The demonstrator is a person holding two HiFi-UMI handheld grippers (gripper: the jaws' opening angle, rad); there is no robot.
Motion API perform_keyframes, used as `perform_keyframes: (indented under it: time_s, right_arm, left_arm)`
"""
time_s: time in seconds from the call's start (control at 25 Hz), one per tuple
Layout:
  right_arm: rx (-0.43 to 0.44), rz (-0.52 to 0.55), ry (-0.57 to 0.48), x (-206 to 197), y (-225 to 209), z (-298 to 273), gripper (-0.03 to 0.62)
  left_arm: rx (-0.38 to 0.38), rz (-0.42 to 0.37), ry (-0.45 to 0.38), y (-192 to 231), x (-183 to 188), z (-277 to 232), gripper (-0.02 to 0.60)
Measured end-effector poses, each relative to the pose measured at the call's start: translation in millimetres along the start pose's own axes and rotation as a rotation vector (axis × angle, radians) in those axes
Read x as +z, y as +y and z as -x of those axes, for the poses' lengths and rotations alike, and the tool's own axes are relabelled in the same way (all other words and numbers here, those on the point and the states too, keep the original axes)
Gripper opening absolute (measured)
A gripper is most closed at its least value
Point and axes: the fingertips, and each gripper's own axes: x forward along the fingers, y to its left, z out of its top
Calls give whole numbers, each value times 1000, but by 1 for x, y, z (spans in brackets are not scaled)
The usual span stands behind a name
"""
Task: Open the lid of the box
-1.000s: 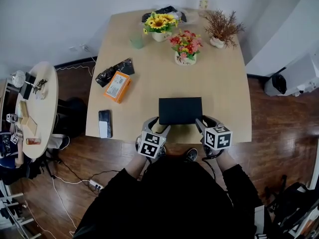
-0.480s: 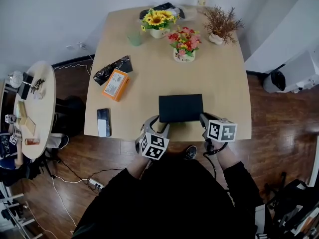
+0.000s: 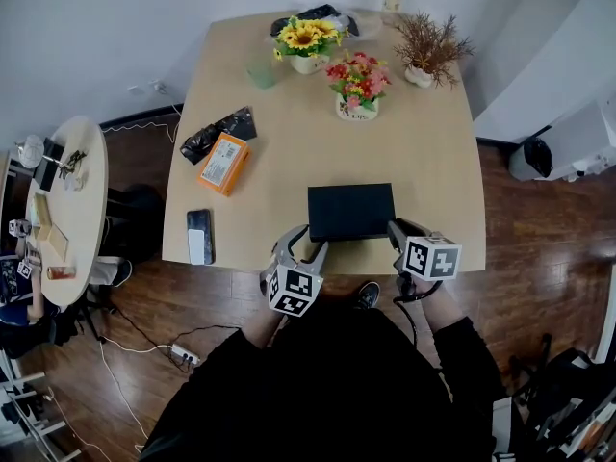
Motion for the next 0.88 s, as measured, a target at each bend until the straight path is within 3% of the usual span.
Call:
perform_keyframes:
  time_s: [0.12, 0.2, 0.4, 0.48, 0.56, 0.64, 0.72, 0.76, 0.8, 0.88]
  right_arm:
    - [5, -13, 11, -8, -4, 0, 70]
    - [5, -37, 8, -10, -6, 0, 69]
    - [26, -31, -39, -2, -3, -1, 54]
    - [28, -13, -48, -3, -2, -1, 55]
    - [36, -15, -40, -6, -2, -1, 54]
    - [41, -27, -21, -9, -2, -1, 47]
    - [51, -55, -9, -8, 0, 0, 33]
    - [62, -71, -7, -8, 2, 0, 28]
    - [78, -82, -7, -7, 5, 0, 23]
    - [99, -78, -13, -4, 13, 1, 21]
  left_arm:
    - [29, -117, -8, -3, -1, 2, 173]
    - [19, -107, -43, -5, 2, 4, 173]
    - [-83, 266, -50, -1, -6, 3, 176]
    - [-84, 350, -63, 1, -3, 5, 176]
    - [-66, 370, -70, 5, 2, 5, 174]
    - [-33, 280, -62, 10, 3, 5, 159]
    - [-8, 132, -65, 10, 6, 6, 149]
    - [-10, 42, -85, 5, 11, 8, 138]
    - [-28, -51, -116, -5, 19, 10, 53]
    - [-77, -167, -172, -28, 38, 12, 33]
